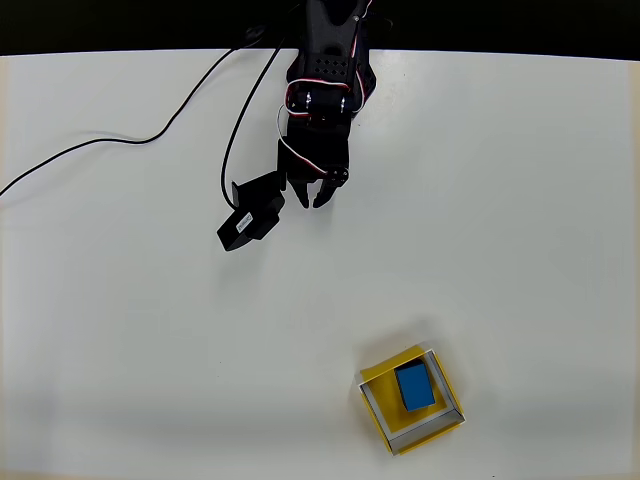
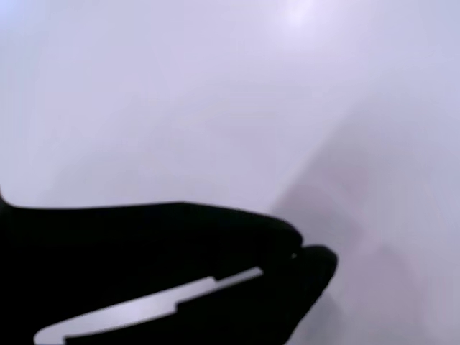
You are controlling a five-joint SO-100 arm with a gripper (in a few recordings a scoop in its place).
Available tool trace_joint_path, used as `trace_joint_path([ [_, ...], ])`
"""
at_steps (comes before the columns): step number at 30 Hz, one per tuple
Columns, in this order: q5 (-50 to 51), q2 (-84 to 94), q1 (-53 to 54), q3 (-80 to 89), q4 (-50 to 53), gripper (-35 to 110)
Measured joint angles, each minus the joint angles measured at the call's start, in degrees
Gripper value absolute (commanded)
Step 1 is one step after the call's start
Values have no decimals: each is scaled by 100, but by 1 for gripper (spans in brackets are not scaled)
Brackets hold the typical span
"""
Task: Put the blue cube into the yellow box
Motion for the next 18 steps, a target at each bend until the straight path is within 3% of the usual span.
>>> trace_joint_path([
  [5, 272, 0, 0, 0, 650, 0],
  [18, 606, 0, 0, 0, 694, 0],
])
